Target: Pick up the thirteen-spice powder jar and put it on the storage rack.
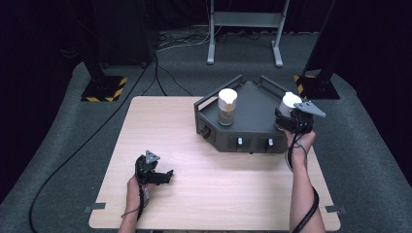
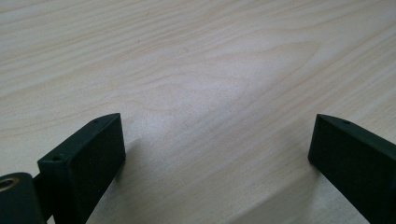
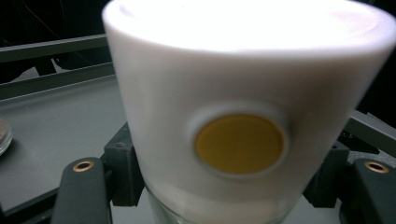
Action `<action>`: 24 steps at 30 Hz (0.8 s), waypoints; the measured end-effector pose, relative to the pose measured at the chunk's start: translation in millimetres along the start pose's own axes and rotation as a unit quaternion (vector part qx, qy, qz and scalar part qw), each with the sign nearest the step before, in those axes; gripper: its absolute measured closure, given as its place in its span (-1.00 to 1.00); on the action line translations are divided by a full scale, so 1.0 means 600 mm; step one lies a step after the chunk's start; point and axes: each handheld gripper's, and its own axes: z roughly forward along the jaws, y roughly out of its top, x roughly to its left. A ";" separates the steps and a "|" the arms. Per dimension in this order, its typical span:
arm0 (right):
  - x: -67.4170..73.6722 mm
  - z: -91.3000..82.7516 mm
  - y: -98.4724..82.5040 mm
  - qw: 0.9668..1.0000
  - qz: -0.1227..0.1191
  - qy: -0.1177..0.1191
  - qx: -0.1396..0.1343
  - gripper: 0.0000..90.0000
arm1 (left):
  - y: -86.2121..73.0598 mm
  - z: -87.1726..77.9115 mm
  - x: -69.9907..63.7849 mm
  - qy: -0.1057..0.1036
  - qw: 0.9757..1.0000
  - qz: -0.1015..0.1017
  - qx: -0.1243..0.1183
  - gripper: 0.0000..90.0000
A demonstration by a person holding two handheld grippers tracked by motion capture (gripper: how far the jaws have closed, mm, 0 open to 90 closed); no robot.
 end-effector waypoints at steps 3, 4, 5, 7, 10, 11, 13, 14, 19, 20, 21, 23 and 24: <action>0.001 0.000 0.005 1.000 0.002 0.000 0.006 -0.35 | 0.000 0.000 0.000 0.000 1.000 0.000 0.000 -0.92; 0.000 -0.001 0.006 1.000 0.000 0.002 0.007 -0.41 | 0.000 0.000 0.000 0.000 1.000 0.000 0.000 -0.92; -0.001 -0.001 0.007 1.000 0.001 0.004 0.008 -0.59 | 0.000 0.000 0.000 0.000 1.000 0.000 0.000 -0.92; 0.003 -0.006 0.009 1.000 0.001 0.001 0.007 -0.73 | 0.000 0.000 0.000 0.000 1.000 0.000 0.000 -0.92; -0.006 -0.014 0.036 0.999 -0.002 0.023 0.037 -0.90 | 0.000 0.000 0.000 0.000 1.000 0.000 0.000 -0.92; -0.005 -0.021 0.043 0.999 -0.008 0.028 0.044 -0.92 | 0.000 0.000 0.000 0.000 1.000 0.000 0.000 -0.92; -0.006 -0.032 0.059 0.997 -0.011 0.034 0.063 -0.99 | 0.000 0.000 0.000 0.000 1.000 0.000 0.000 -0.92; -0.006 -0.039 0.065 0.997 -0.015 0.036 0.073 -1.00 | 0.000 0.000 0.000 0.000 1.000 0.000 0.000 -0.92; -0.005 -0.074 0.076 0.992 -0.021 0.044 0.115 -1.00 | 0.000 0.000 0.000 0.000 1.000 0.000 0.000 -0.92; -0.006 -0.080 0.075 0.991 -0.020 0.047 0.125 -1.00 | 0.000 0.000 0.000 0.000 1.000 0.000 0.000 -0.92; -0.007 -0.086 0.071 0.989 -0.021 0.053 0.135 -1.00 | 0.000 0.000 0.000 0.000 1.000 0.000 0.000 -0.92; -0.006 -0.100 0.057 0.987 -0.025 0.058 0.150 -1.00 | 0.000 0.000 0.000 0.000 1.000 0.000 0.000 -0.92; -0.006 -0.107 0.045 0.986 -0.026 0.062 0.154 -1.00 | 0.000 0.000 0.000 0.000 1.000 0.000 0.000 -0.92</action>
